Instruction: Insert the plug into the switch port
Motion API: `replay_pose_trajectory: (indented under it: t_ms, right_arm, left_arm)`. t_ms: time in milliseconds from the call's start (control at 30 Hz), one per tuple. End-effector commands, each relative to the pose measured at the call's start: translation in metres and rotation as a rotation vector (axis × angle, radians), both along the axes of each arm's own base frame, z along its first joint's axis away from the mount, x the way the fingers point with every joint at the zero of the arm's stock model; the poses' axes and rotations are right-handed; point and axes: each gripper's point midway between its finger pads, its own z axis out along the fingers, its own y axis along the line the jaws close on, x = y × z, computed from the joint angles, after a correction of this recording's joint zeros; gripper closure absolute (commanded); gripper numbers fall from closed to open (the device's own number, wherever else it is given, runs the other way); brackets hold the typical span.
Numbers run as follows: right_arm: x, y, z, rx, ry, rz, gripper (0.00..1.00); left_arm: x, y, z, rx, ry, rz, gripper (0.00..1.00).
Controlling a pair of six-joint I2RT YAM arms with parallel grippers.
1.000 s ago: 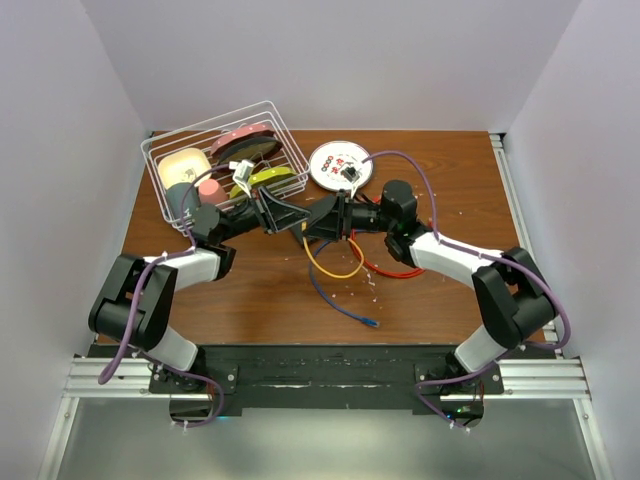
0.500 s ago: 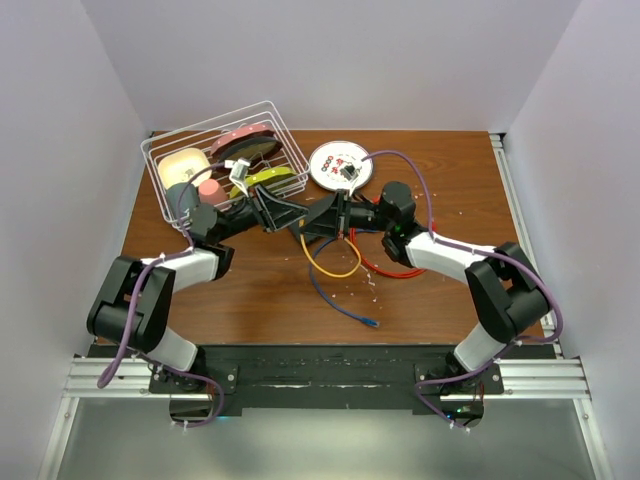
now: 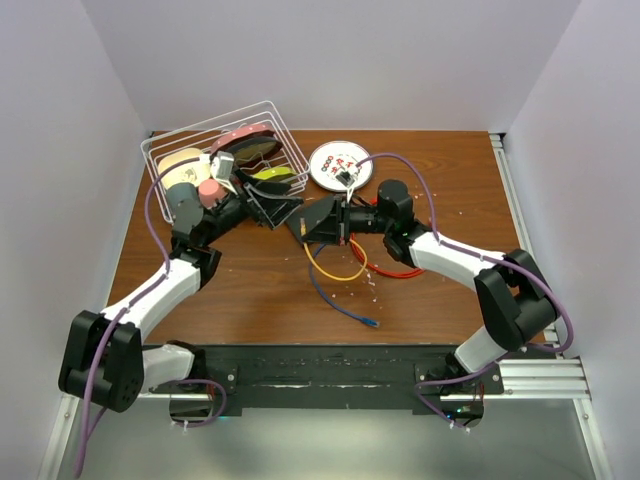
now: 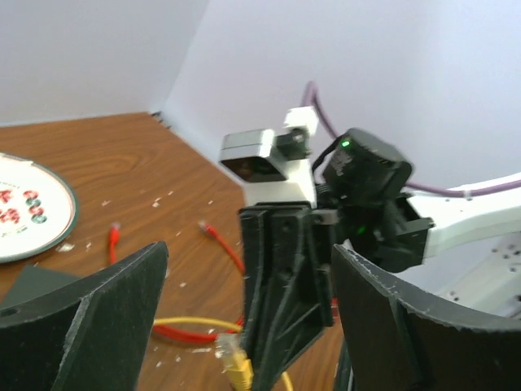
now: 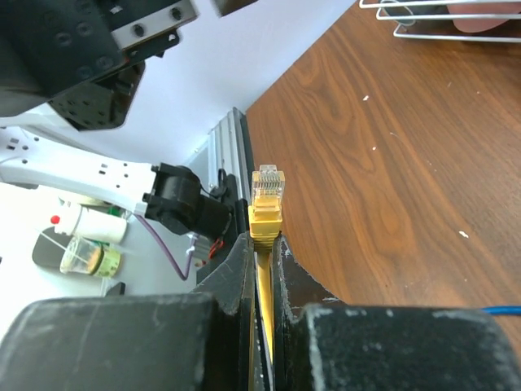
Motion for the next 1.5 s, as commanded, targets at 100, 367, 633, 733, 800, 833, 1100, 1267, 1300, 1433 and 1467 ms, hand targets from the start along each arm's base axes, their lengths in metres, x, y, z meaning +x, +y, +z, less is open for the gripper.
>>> replay_pose_trajectory:
  t_ms: [100,367,633,733,800,833,1100,1267,1300,1433,1467]
  right_arm:
    - [-0.016,0.0,0.037,0.018,-0.133,0.131,1.0]
    - [-0.038,-0.005,0.069,0.041,-0.211,0.268,1.0]
    - [-0.041,-0.006,0.077,0.034,-0.221,0.282,1.0]
    - [-0.04,-0.007,0.079,0.037,-0.22,0.279,1.0]
    - [-0.041,-0.006,0.08,0.039,-0.22,0.278,1.0]
    - [-0.04,-0.006,0.081,0.042,-0.214,0.277,1.0]
    - [-0.04,-0.006,0.089,0.06,-0.221,0.27,1.0]
    - [-0.042,-0.006,0.094,0.068,-0.23,0.269,1.0]
    - [-0.043,-0.006,0.093,0.067,-0.227,0.271,1.0]
    - [-0.044,-0.007,0.095,0.071,-0.234,0.275,1.0]
    - [-0.045,-0.007,0.096,0.071,-0.235,0.277,1.0]
  left_arm:
    - [0.001,-0.002,-0.009,0.146,-0.055,-0.009,0.17]
    - [-0.03,-0.011,-0.002,0.155,-0.162,-0.167,0.28]
    - [-0.05,-0.014,-0.001,0.133,-0.187,-0.258,0.45]
    - [-0.054,-0.014,0.0,0.122,-0.191,-0.274,0.53]
    - [-0.058,-0.015,0.001,0.116,-0.197,-0.289,0.6]
    - [-0.059,-0.015,0.001,0.116,-0.198,-0.297,0.61]
    - [-0.069,-0.02,0.005,0.107,-0.212,-0.353,0.61]
    - [-0.066,-0.023,0.0,0.108,-0.189,-0.357,0.44]
    - [-0.064,-0.023,0.0,0.105,-0.187,-0.342,0.4]
    - [-0.062,-0.023,0.0,0.095,-0.18,-0.335,0.46]
    - [-0.06,-0.024,0.0,0.09,-0.171,-0.336,0.52]
